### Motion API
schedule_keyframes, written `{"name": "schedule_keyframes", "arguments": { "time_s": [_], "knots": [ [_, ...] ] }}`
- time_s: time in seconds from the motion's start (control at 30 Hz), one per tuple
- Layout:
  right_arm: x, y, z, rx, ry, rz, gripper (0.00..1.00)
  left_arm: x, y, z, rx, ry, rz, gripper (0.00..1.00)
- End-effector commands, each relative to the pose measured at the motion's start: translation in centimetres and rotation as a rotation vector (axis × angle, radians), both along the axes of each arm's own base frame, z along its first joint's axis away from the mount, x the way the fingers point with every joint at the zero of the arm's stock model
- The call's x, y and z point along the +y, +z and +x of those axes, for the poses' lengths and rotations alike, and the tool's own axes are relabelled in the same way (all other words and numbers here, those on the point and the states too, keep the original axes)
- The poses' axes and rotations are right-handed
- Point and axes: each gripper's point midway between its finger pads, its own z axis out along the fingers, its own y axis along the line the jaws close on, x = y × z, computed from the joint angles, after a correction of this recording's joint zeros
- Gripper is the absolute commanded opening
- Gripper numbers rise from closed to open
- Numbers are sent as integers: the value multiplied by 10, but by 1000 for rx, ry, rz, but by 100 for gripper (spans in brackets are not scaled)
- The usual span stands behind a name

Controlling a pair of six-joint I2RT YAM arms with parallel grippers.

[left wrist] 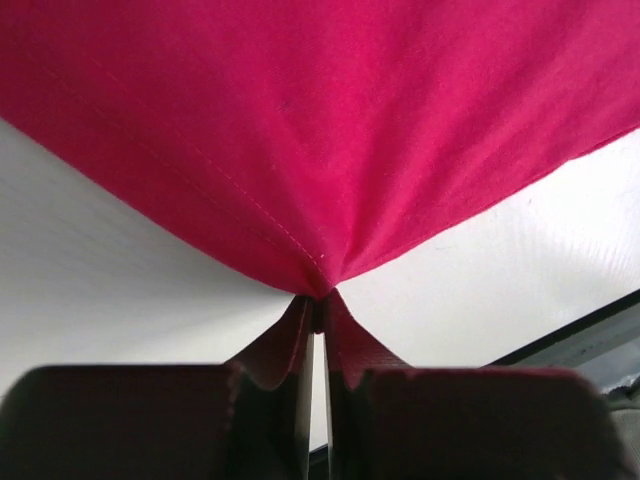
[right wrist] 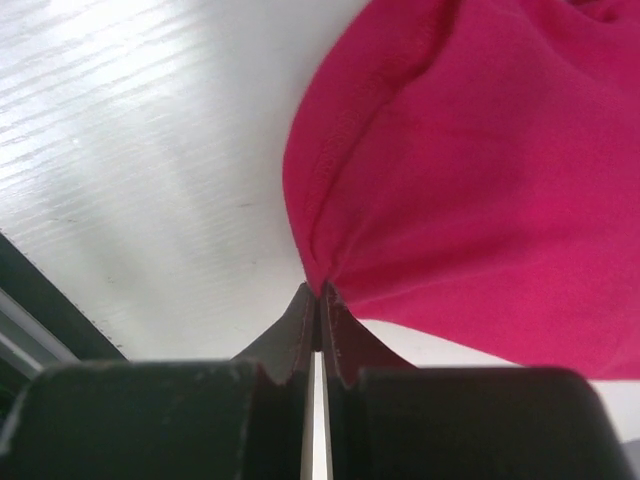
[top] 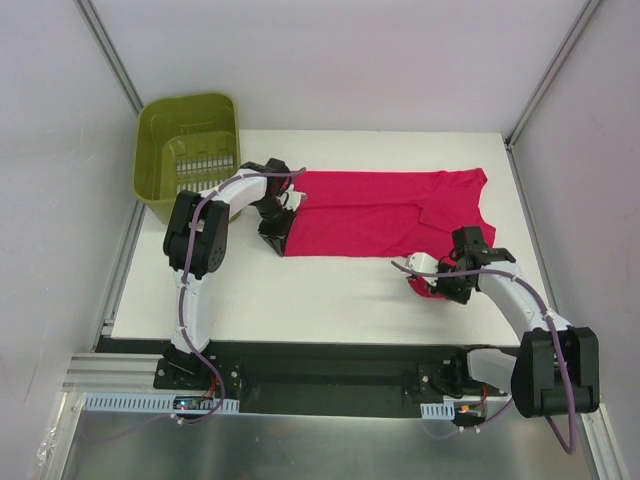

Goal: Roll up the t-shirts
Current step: Fold the T-shirt at the center of the board.

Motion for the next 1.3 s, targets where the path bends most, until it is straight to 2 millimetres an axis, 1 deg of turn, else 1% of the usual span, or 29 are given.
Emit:
{"name": "schedule_keyframes", "arguments": {
  "time_s": [0.0, 0.07, 0.13, 0.17, 0.2, 0.27, 0.43, 0.6, 0.67, 0.73, 0.77, 0.83, 1.0, 1.1, 1.13, 1.2, 1.23, 1.27],
  "knots": [
    [-13, 31, 24, -74, -89, -22, 1, -1, 12, -15, 31, -24, -14, 0],
    [-21, 40, 24, -82, -102, -44, 1, 1, 20, -10, 7, -16, -21, 0],
    [-29, 53, 29, -127, -114, -64, 1, 2, 27, -5, -19, -19, -25, 0],
    [-30, 57, 28, -126, -115, -66, 1, 4, 32, -3, -34, -19, -26, 0],
    [-32, 66, 31, -146, -119, -63, 1, 4, 35, -3, -42, -23, -30, 0],
    [-35, 73, 30, -154, -127, -71, 1, 3, 43, -1, -67, -29, -43, 0],
    [-45, 90, 42, -208, -162, -103, 1, -3, 62, 4, -111, -38, -87, 0],
    [-54, 105, 62, -273, -225, -133, 1, -5, 69, 12, -140, -43, -93, 0],
    [-66, 115, 70, -313, -282, -168, 1, -6, 72, 15, -151, -44, -95, 0],
    [-71, 122, 74, -334, -322, -175, 1, -6, 74, 17, -158, -46, -97, 0],
    [-72, 128, 79, -358, -337, -173, 1, -7, 75, 18, -160, -45, -99, 0],
    [-74, 133, 84, -371, -365, -174, 1, -8, 78, 18, -163, -45, -107, 0],
    [-80, 150, 108, -447, -406, -176, 1, -10, 82, 26, -183, -35, -111, 0],
    [-82, 152, 124, -450, -407, -184, 1, -9, 86, 35, -202, -28, -110, 0],
    [-82, 156, 135, -453, -405, -186, 1, -9, 89, 41, -222, -24, -107, 0],
    [-83, 163, 148, -471, -397, -190, 1, -8, 88, 47, -230, -18, -98, 0],
    [-84, 173, 158, -498, -399, -190, 1, -7, 91, 53, -248, -15, -99, 0],
    [-85, 170, 167, -489, -398, -196, 1, -5, 90, 55, -248, -11, -93, 0]
  ]
}}
